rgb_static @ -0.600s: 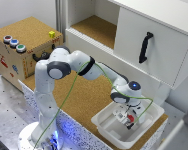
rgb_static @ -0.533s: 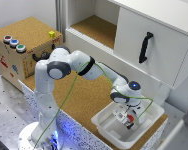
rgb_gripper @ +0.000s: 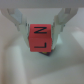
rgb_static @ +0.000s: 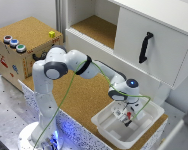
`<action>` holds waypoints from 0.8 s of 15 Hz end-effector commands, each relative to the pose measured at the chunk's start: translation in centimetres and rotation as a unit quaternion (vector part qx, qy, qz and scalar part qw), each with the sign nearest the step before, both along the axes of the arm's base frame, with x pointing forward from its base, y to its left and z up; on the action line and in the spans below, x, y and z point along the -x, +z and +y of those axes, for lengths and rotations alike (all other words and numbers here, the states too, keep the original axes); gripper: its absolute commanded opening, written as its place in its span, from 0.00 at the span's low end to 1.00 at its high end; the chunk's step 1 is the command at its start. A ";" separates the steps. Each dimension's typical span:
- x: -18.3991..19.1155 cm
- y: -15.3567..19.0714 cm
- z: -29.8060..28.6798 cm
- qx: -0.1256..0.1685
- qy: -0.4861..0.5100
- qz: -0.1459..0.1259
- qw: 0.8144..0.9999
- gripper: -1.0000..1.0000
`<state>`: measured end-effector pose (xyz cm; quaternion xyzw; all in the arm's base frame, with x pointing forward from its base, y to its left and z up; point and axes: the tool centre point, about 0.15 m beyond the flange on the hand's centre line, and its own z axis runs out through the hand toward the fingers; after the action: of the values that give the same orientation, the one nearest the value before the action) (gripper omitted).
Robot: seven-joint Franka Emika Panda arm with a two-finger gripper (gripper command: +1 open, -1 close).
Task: Place the pink object on the table
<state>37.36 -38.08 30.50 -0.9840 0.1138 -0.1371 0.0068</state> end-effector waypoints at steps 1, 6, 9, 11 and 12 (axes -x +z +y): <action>1.2 3.7 8.9 -0.006 0.087 -0.049 0.995 0.00; -0.4 0.0 14.8 -0.022 0.161 -0.023 0.986 0.00; -0.9 -3.3 17.9 -0.012 0.178 -0.011 0.984 0.00; -1.7 -5.1 19.0 0.003 0.171 -0.006 0.985 0.00; -2.0 -5.8 19.3 0.017 0.168 -0.006 0.986 0.00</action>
<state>37.44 -22.14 29.59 -0.9846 -0.0544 -0.1451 0.0813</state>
